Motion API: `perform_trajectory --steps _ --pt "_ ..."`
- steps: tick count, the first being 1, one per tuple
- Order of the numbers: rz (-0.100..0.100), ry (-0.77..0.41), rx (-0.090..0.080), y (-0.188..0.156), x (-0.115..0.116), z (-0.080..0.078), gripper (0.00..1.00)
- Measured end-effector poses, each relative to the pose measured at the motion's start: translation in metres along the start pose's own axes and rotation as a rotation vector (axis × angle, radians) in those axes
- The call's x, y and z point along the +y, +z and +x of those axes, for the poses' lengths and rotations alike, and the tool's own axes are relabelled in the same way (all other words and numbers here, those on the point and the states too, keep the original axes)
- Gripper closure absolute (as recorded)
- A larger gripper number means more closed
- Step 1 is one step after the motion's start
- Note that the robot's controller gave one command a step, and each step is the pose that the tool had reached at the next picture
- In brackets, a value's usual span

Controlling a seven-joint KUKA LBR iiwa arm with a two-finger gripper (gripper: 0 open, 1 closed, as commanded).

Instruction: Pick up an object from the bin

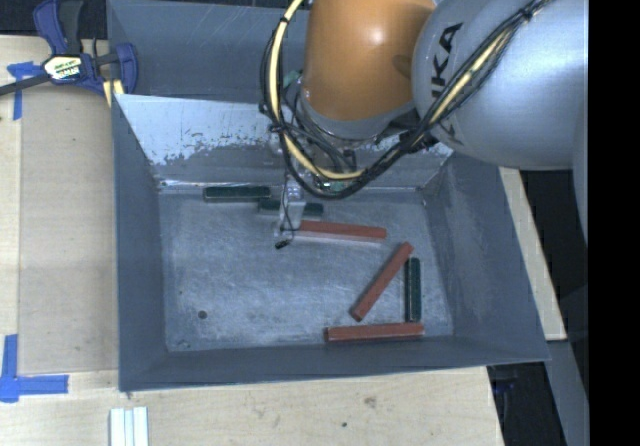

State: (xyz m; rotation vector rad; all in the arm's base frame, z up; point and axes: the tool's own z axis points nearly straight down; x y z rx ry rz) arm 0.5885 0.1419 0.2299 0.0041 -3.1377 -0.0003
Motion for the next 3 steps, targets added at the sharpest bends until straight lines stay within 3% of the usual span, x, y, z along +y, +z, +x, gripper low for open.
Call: perform_trajectory --steps 1,2,3 --pt "0.001 0.218 0.002 0.164 -0.021 -0.033 0.00" --pt "0.001 0.417 -0.007 0.129 -0.100 -0.011 0.00" --pt "-0.002 0.530 -0.007 0.130 -0.055 -0.026 0.00"
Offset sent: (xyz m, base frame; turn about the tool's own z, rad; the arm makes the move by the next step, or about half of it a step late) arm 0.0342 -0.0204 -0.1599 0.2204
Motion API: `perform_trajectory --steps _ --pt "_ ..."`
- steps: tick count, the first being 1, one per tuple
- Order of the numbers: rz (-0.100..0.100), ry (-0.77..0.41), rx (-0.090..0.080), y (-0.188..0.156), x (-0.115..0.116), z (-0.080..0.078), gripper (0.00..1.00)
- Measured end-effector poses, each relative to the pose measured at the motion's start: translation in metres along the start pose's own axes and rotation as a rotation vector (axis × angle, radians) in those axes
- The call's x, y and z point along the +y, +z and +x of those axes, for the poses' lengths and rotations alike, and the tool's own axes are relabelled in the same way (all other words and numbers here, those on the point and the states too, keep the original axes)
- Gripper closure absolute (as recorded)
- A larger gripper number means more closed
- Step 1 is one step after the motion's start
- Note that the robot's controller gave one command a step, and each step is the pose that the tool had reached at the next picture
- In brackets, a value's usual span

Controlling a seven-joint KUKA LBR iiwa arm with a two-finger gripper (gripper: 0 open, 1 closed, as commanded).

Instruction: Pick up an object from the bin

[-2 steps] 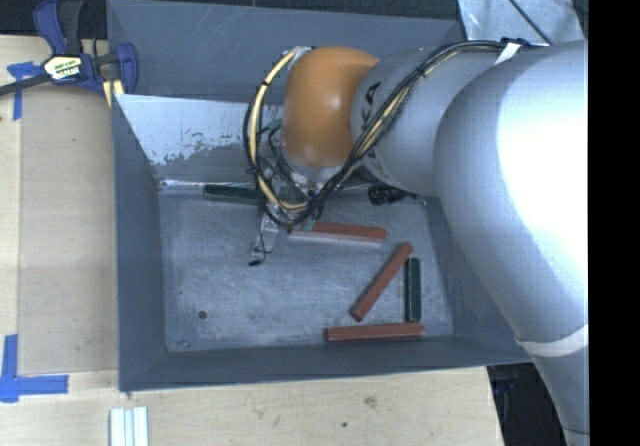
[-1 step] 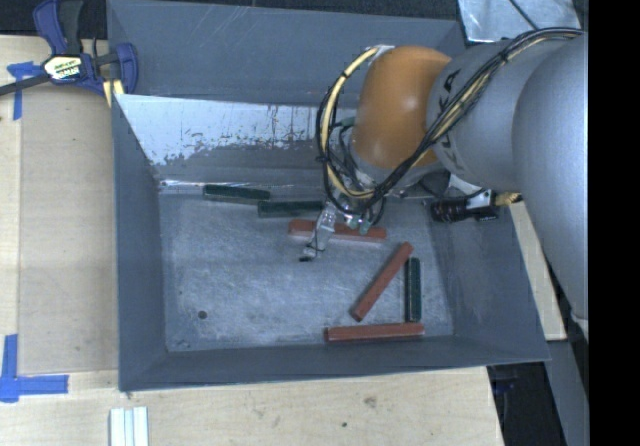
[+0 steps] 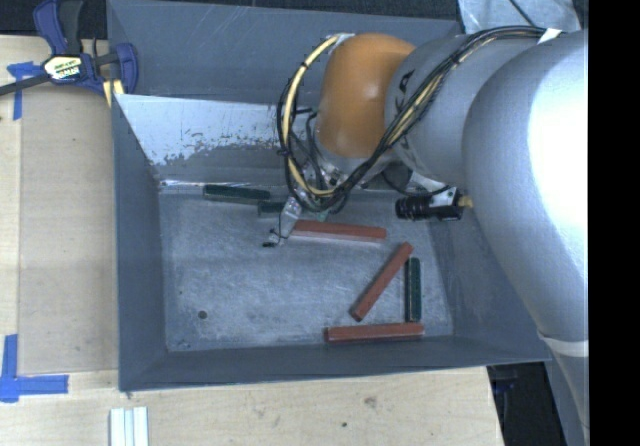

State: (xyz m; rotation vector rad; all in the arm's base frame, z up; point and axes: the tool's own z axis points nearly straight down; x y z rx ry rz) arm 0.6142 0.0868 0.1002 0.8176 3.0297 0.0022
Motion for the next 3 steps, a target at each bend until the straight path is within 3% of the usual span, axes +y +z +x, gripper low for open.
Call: perform_trajectory --steps 1,2,3 --pt "0.004 -0.185 0.003 0.0302 0.0285 0.0120 0.00" --pt "0.003 -0.184 0.003 0.0301 0.0281 0.0116 0.00" --pt "0.001 -0.183 0.002 0.0293 0.0282 0.0112 1.00"
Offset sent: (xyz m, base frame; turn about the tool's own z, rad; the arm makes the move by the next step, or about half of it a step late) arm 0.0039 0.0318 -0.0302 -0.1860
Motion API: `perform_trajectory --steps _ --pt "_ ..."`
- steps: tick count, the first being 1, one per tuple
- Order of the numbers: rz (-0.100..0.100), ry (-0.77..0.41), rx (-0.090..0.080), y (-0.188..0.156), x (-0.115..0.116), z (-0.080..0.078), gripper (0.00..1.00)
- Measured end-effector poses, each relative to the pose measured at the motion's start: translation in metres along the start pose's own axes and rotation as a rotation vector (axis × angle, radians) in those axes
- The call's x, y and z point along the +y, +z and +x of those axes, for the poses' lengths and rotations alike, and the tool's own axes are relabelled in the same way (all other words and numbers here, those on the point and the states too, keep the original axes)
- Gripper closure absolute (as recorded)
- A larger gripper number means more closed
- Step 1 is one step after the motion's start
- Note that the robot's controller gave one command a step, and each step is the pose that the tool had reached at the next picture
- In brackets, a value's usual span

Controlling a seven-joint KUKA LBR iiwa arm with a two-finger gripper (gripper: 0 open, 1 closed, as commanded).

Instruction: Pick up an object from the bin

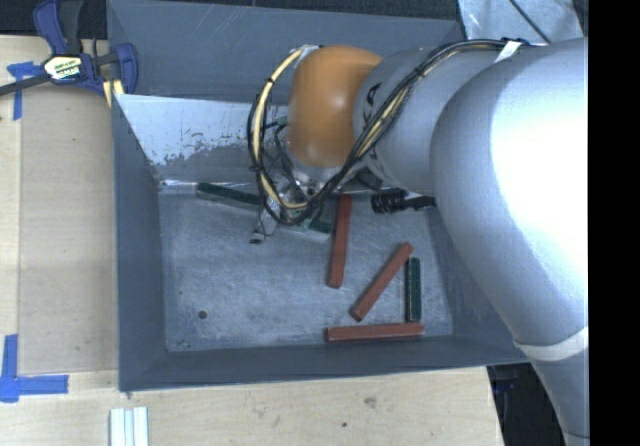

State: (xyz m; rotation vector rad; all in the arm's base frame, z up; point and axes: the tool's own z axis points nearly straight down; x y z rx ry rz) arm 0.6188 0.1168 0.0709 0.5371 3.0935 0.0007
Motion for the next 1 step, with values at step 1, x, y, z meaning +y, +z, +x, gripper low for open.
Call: perform_trajectory --steps 1 --pt "-0.003 0.002 -0.005 -0.0490 -0.0002 -0.0021 1.00"
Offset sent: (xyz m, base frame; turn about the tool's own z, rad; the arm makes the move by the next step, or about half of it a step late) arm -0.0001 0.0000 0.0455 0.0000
